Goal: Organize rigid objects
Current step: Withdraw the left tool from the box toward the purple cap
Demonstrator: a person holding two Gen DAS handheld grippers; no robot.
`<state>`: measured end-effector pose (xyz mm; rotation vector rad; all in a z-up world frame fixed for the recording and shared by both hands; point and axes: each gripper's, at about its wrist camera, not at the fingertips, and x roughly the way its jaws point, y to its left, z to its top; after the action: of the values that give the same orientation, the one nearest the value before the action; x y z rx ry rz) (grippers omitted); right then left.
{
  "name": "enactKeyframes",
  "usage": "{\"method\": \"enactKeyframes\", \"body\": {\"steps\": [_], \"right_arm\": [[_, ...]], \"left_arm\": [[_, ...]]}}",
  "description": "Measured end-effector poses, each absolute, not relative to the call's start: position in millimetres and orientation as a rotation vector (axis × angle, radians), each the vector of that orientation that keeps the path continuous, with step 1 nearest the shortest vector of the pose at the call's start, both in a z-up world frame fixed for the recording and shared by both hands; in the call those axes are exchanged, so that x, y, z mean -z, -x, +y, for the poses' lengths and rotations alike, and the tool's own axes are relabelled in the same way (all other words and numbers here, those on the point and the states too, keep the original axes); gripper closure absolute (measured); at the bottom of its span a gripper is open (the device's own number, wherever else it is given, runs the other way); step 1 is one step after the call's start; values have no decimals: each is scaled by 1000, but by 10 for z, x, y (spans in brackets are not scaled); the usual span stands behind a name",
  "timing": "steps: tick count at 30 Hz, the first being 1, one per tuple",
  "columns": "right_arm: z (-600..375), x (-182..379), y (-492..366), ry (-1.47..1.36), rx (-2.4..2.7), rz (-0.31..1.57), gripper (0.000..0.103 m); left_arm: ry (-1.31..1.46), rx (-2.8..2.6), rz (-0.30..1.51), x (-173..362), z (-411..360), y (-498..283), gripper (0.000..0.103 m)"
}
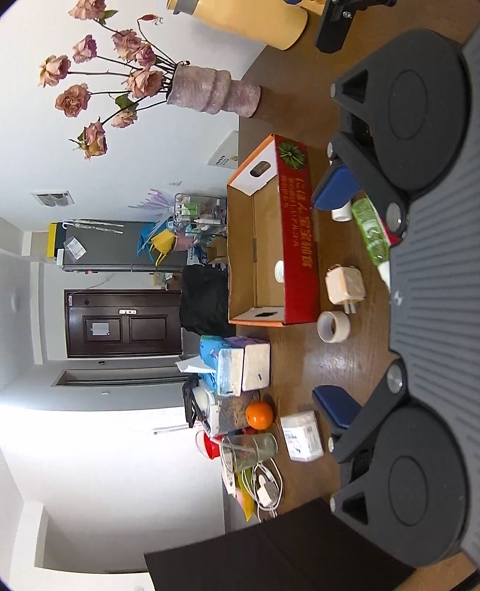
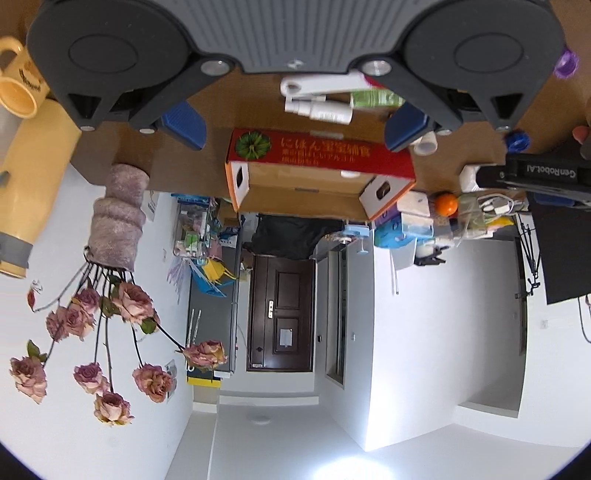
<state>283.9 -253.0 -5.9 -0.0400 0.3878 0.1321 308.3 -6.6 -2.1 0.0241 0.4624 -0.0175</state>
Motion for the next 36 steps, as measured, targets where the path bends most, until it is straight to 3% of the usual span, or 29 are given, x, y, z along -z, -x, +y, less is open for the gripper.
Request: {"method": "enactKeyframes", "body": {"steps": [19, 36], "right_arm": [[-2525, 431, -2123, -14, -119, 416, 0], [-2434, 673, -2022, -4, -131, 462, 0]], "left_arm": [[32, -53, 501, 599, 208, -2262, 0], [22, -107, 538, 937, 539, -2009, 0]]}}
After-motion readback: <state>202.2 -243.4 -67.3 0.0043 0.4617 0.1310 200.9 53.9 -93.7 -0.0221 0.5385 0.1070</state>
